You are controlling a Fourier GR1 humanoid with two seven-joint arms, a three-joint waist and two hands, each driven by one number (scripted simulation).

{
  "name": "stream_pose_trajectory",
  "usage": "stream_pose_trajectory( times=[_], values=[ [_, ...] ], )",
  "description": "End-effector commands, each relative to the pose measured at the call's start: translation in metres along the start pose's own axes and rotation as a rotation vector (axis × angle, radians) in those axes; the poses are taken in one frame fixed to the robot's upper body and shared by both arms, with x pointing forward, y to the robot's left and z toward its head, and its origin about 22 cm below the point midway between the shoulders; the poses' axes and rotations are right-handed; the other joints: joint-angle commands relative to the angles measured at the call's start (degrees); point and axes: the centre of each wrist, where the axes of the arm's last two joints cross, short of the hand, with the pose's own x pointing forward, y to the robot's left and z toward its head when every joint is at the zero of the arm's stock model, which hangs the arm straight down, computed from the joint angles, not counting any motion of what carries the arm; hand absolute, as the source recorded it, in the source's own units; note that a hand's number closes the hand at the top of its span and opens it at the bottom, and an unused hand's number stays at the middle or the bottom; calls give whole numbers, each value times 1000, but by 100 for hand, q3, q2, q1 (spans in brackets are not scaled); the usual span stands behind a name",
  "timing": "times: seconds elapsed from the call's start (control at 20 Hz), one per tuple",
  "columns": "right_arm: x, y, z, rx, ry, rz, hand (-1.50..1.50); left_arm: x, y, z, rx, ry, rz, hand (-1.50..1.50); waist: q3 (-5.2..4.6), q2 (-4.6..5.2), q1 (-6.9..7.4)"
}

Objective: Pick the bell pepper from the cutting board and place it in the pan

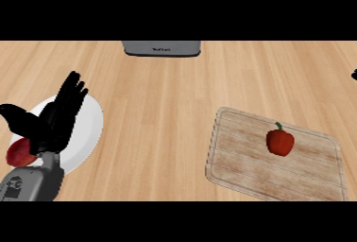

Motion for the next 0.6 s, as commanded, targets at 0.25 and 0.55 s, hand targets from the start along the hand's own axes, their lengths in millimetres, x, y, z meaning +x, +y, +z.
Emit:
stream_pose_trajectory(
  times=[0.25, 0.55],
  values=[
    [31, 22, -27, 372, 113, 172, -150, 4, 0, -10, 1, 4, 6, 0, 3, -3, -23],
    [67, 40, -10, 423, 82, 289, -150, 3, 13, 1, 8, 10, 0, 0, 6, -44, -143]
  ],
)
